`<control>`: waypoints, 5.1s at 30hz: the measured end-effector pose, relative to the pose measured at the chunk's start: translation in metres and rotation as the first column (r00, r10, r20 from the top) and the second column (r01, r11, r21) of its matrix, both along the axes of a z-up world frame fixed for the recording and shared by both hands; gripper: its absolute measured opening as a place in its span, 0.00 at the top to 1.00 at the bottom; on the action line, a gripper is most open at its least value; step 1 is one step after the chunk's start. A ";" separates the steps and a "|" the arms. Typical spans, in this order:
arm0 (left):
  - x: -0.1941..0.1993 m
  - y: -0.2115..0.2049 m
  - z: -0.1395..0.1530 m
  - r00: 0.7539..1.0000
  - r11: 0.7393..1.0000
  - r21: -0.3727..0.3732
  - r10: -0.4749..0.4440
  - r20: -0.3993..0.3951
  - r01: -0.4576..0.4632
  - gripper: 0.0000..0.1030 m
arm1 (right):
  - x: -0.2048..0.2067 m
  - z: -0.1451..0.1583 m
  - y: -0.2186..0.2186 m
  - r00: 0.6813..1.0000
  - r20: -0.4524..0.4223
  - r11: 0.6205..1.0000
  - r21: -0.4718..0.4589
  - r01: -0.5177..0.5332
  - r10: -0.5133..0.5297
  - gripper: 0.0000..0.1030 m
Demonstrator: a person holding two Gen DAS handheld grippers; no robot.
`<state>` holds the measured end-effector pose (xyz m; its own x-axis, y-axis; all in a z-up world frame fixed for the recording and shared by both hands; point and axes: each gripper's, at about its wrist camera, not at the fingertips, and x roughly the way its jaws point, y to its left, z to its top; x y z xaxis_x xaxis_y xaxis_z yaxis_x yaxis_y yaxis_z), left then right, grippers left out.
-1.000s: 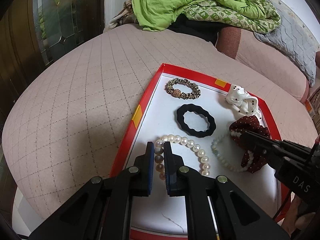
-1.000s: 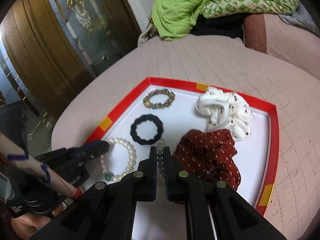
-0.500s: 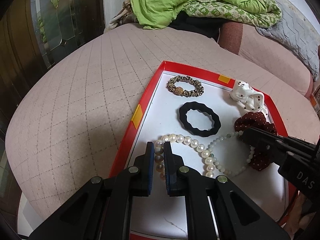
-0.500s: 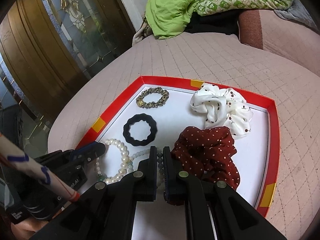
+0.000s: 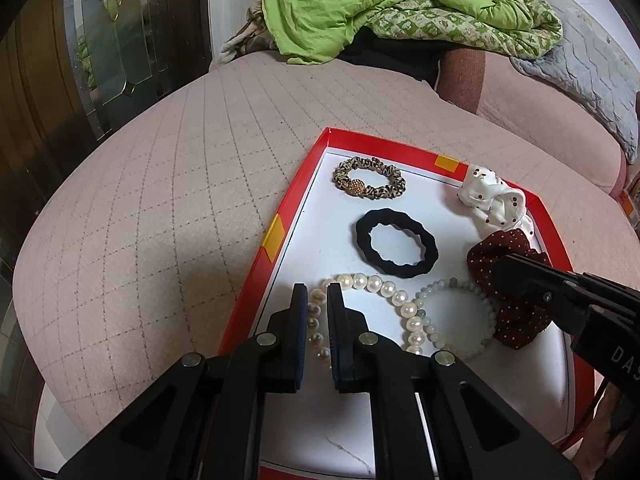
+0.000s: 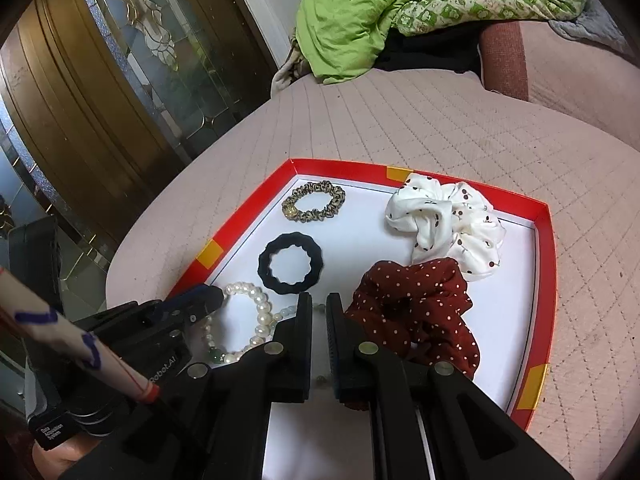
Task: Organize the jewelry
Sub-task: 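Lower both bracelets into the tray and open both tools, then move both tools back to the loose items beside the tray, then close left tool on the black beaded hair tie, then grasp small black comb clip with right tool while left tool holds the hair tie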
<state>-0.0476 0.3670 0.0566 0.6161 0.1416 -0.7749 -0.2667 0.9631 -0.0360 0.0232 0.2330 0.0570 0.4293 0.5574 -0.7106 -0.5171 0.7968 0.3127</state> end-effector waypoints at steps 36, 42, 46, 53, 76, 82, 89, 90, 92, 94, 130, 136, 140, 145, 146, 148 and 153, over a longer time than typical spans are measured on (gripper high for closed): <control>0.000 -0.078 0.025 0.985 0.986 0.120 -0.128 0.112 0.115 0.80 | -0.033 0.033 -0.132 0.977 0.047 0.975 0.100 0.201 -0.206 0.89; -0.003 -0.099 0.027 0.980 0.980 0.131 -0.167 0.107 0.152 0.80 | -0.035 0.039 -0.185 0.950 0.040 0.944 0.129 0.303 -0.310 0.89; -0.012 -0.121 0.035 0.971 0.971 0.129 -0.214 0.110 0.199 0.80 | -0.041 0.051 -0.216 0.924 0.060 0.919 0.150 0.365 -0.377 0.89; -0.027 -0.185 0.056 0.919 0.926 0.107 -0.375 0.125 0.363 0.79 | -0.056 0.065 -0.285 0.850 0.057 0.841 0.194 0.505 -0.523 0.89; 0.017 -0.330 0.025 0.773 0.773 -0.084 -0.633 -0.041 0.629 0.73 | -0.071 0.017 -0.403 0.759 -0.137 0.743 0.156 0.651 -0.637 0.89; 0.057 -0.356 0.010 0.758 0.761 -0.179 -0.645 -0.100 0.624 0.73 | -0.073 0.018 -0.398 0.767 -0.131 0.750 0.160 0.642 -0.628 0.88; 0.089 -0.390 -0.017 0.723 0.744 -0.223 -0.667 -0.180 0.631 0.73 | -0.068 0.015 -0.399 0.772 -0.140 0.756 0.155 0.636 -0.620 0.87; 0.091 -0.394 -0.021 0.714 0.738 -0.223 -0.674 -0.190 0.637 0.73 | -0.069 0.015 -0.400 0.771 -0.141 0.755 0.156 0.637 -0.622 0.87; 0.092 -0.398 -0.029 0.711 0.742 -0.201 -0.670 -0.214 0.639 0.75 | -0.069 0.016 -0.401 0.767 -0.144 0.750 0.161 0.641 -0.625 0.87; 0.091 -0.399 -0.034 0.718 0.749 -0.152 -0.662 -0.215 0.645 0.84 | -0.068 0.016 -0.402 0.765 -0.146 0.747 0.163 0.644 -0.628 0.86; 0.041 -0.275 0.025 0.812 0.820 0.034 -0.571 0.122 0.572 0.94 | 0.021 -0.027 -0.357 0.699 -0.139 0.712 -0.103 0.694 -0.701 0.81; 0.044 -0.276 0.021 0.819 0.827 0.043 -0.562 0.118 0.561 0.94 | 0.022 -0.025 -0.356 0.713 -0.112 0.721 -0.110 0.684 -0.692 0.88; 0.044 -0.275 0.020 0.819 0.827 0.052 -0.562 0.116 0.560 0.94 | 0.018 -0.020 -0.360 0.718 -0.132 0.728 -0.046 0.684 -0.683 0.88; 0.042 -0.276 0.020 0.821 0.829 0.063 -0.559 0.115 0.555 0.94 | 0.011 -0.008 -0.353 0.742 -0.104 0.746 0.007 0.666 -0.662 0.88; 0.042 -0.276 0.021 0.822 0.830 0.067 -0.558 0.115 0.554 0.94 | 0.008 -0.004 -0.352 0.750 -0.099 0.751 0.034 0.659 -0.654 0.88; 0.042 -0.276 0.021 0.822 0.829 0.068 -0.559 0.115 0.554 0.94 | 0.004 0.002 -0.347 0.762 -0.084 0.760 0.056 0.647 -0.642 0.88; 0.039 -0.275 0.024 0.824 0.833 0.076 -0.553 0.121 0.548 0.94 | -0.007 0.018 -0.331 0.802 -0.024 0.795 0.117 0.595 -0.597 0.88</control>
